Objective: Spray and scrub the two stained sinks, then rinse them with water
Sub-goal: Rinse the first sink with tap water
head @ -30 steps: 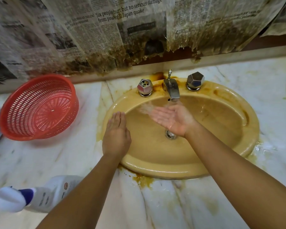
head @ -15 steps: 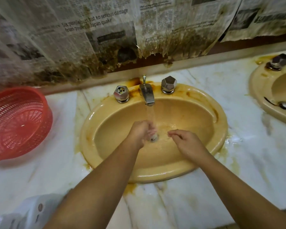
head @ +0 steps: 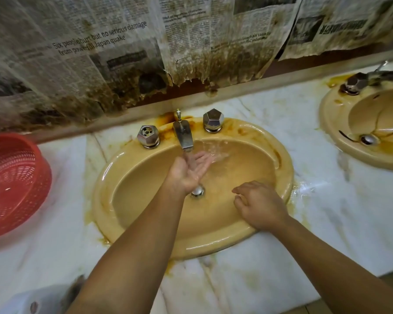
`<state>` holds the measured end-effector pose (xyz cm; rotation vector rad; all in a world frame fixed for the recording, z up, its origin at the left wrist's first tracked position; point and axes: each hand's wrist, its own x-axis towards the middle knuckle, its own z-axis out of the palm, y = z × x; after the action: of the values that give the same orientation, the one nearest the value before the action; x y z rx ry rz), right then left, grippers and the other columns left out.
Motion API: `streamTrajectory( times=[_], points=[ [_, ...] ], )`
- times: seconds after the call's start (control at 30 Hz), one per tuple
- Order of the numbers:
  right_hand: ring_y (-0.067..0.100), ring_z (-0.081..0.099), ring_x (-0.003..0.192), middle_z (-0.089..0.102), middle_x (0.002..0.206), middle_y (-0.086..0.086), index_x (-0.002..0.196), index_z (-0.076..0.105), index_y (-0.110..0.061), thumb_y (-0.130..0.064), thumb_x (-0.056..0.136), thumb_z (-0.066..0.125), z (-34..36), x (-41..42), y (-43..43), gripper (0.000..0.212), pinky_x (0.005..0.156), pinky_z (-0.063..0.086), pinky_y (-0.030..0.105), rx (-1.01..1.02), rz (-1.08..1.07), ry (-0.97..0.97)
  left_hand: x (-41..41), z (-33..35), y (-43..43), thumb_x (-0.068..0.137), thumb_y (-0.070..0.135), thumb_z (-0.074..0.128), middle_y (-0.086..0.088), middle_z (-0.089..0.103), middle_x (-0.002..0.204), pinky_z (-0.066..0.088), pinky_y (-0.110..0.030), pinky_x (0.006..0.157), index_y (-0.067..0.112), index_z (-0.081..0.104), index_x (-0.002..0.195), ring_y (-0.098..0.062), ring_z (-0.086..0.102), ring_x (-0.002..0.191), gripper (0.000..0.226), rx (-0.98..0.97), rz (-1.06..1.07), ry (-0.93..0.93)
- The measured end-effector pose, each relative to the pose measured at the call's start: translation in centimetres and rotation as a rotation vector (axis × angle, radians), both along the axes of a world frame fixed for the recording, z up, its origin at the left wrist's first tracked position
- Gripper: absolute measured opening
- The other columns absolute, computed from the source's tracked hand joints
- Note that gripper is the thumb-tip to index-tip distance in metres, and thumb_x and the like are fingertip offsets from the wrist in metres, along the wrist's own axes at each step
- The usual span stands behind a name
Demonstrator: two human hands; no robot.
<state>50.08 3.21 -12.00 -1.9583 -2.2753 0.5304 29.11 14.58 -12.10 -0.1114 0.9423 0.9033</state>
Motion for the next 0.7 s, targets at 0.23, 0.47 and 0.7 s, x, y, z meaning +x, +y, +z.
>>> streamTrajectory(
  times=[0.23,0.47,0.7],
  points=[
    [0.020,0.064,0.110,0.076,0.112,-0.004,0.114,0.078,-0.019,-0.032,0.089,0.050,-0.3,0.5,0.0,0.039,0.092,0.052,0.035,0.039,-0.024,0.044,1.6,0.6,-0.5,0.110,0.023,0.040,-0.029,0.064,0.132,0.053,-0.044,0.103,-0.010,0.059,0.131,-0.039,0.063,0.123,0.043,0.018,-0.172,0.085],
    [0.024,0.067,0.103,0.077,0.103,-0.001,0.105,0.079,-0.014,-0.030,0.088,0.049,-0.9,2.3,0.1,0.038,0.093,0.047,0.030,0.183,0.050,0.064,2.7,1.0,-1.4,0.106,0.016,0.045,-0.029,0.067,0.126,0.054,-0.045,0.103,-0.011,0.060,0.129,-0.040,0.068,0.114,0.038,0.043,-0.255,0.106],
    [0.024,0.063,0.115,0.075,0.111,-0.001,0.110,0.079,-0.012,-0.030,0.093,0.043,-2.7,7.6,0.3,0.044,0.122,0.025,0.038,0.287,0.201,-0.049,1.3,1.1,-1.3,0.109,0.020,0.042,-0.028,0.068,0.125,0.050,-0.045,0.108,-0.009,0.060,0.127,-0.038,0.066,0.118,0.038,-0.005,-0.039,0.043]
  ],
)
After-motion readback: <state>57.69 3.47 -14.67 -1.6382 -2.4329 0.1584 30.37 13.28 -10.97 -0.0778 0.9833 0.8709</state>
